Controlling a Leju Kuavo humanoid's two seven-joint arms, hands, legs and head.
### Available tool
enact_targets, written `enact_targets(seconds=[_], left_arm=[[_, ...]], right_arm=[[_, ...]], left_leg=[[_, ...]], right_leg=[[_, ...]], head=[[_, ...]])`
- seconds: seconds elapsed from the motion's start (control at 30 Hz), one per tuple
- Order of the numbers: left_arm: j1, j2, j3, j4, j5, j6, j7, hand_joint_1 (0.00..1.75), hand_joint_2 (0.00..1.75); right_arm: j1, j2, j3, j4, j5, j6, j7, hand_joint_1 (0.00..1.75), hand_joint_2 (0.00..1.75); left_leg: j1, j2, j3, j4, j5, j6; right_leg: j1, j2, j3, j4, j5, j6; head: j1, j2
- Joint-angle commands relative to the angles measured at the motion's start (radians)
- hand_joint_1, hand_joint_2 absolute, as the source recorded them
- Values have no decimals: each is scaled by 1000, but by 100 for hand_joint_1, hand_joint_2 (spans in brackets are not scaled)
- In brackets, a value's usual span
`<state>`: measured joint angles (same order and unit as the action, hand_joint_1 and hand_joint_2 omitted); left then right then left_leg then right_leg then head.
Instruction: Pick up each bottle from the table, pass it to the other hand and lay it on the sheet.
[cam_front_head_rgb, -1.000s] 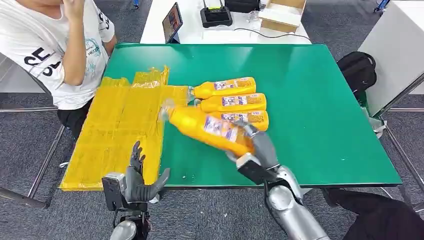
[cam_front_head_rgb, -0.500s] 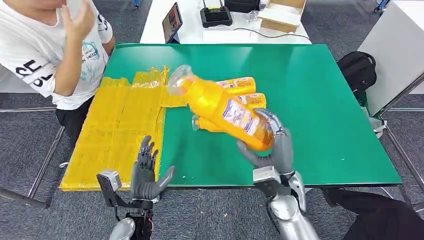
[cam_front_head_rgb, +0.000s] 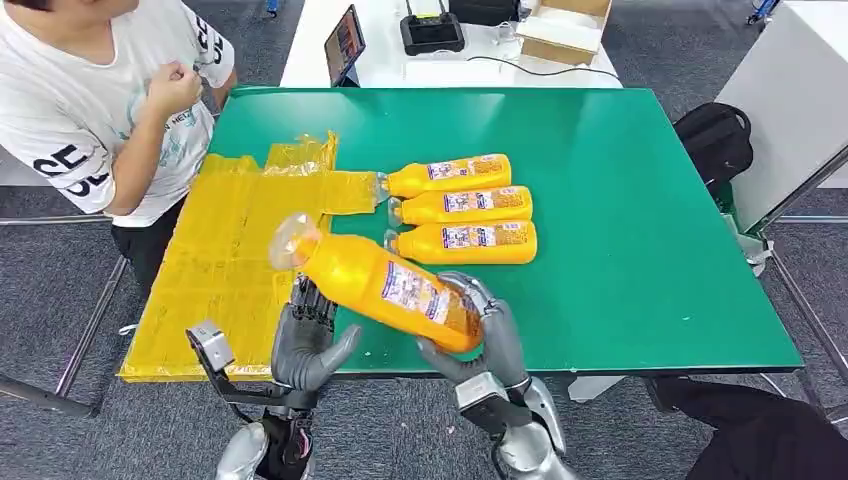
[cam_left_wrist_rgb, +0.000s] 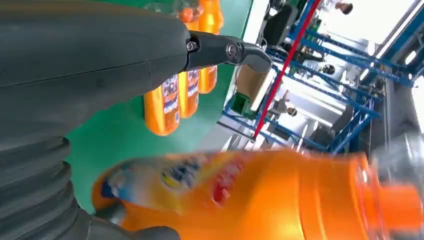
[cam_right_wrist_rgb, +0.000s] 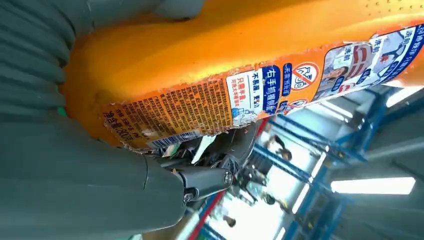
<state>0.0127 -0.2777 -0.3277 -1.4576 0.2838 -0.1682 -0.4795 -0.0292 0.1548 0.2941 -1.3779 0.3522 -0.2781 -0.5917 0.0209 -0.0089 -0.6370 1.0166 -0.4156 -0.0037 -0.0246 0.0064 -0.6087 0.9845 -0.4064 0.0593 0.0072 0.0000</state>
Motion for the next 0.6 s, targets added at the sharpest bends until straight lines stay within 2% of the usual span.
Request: enact_targets(seconds=[0.03,0.37,0.4,0.5,0.6], left_arm=[[-48,46,-21,48,5,-3,7,0,175],[-61,35,-28,107,-6,-1,21,0,175],[-62,33,-29,112,-8,-2,24,0,175],[-64,32,-31,125,-11,-5,30,0,175],[-65,30,-29,139,-11,-4,32,0,175]], right_arm=[[-113,47,56,238,-5,28,12,175,175],[-161,90,219,427,40,66,30,175,175],[-167,86,243,443,58,67,33,175,175],[-172,87,275,477,72,78,35,175,175],[-168,93,293,495,82,76,34,175,175]], left_leg=[[0,4,5,-2,-1,1],[0,2,5,-2,-1,1],[1,3,8,-2,-2,1],[0,1,4,-1,0,0],[1,2,7,-2,-2,1]], right_leg=[[1,3,4,-2,0,-3],[1,1,4,-1,0,-2],[1,1,7,-2,-1,-3],[1,0,3,-1,0,-2],[2,0,7,-2,-1,-3]], head=[[0,0],[0,0],[0,0],[0,0],[0,0]])
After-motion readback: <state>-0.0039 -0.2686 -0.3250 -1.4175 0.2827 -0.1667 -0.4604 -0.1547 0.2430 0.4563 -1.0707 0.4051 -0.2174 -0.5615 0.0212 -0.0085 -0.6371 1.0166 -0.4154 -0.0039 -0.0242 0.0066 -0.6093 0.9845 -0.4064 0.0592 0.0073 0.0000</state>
